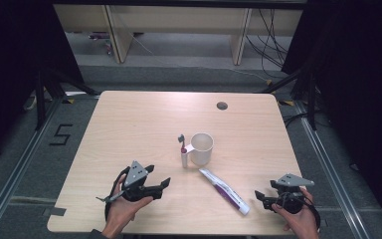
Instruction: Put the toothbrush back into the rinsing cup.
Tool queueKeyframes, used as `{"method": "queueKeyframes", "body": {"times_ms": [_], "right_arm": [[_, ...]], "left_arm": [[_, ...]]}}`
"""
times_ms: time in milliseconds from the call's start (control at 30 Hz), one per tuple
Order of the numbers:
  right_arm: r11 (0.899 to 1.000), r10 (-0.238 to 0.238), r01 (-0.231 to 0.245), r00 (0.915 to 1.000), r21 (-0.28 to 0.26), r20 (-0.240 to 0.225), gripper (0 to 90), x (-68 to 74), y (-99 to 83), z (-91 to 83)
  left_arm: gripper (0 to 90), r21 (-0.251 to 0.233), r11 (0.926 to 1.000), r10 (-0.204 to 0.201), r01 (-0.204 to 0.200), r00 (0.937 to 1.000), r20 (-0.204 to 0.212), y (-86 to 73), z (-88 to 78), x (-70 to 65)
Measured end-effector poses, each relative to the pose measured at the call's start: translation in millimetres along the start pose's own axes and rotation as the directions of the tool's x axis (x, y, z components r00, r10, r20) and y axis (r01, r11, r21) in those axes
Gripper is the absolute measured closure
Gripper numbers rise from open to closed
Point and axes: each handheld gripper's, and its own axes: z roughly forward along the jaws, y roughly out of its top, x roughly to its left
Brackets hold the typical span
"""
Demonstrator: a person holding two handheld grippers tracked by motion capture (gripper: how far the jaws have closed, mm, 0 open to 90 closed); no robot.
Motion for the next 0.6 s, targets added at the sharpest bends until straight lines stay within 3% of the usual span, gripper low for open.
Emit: {"method": "queueKeyframes", "body": {"times_ms": [333, 600], "right_arm": [[1.000, -0.012, 0.012, 0.9999, 0.010, -0.009, 26.1, 2.4, 0.4, 0.9], [1.000, -0.018, 0.018, 0.9998, 0.007, -0.010, 26.0, 2.8, 1.6, 2.3]], "left_arm": [[22.0, 0.048, 0.9989, 0.002, -0.003, 0.9999, 0.016, -14.5, -10.2, -3.3], [16.1, 0.057, 0.9983, -0.012, 0.010, 0.9993, 0.036, -22.7, -18.1, -7.6]]}}
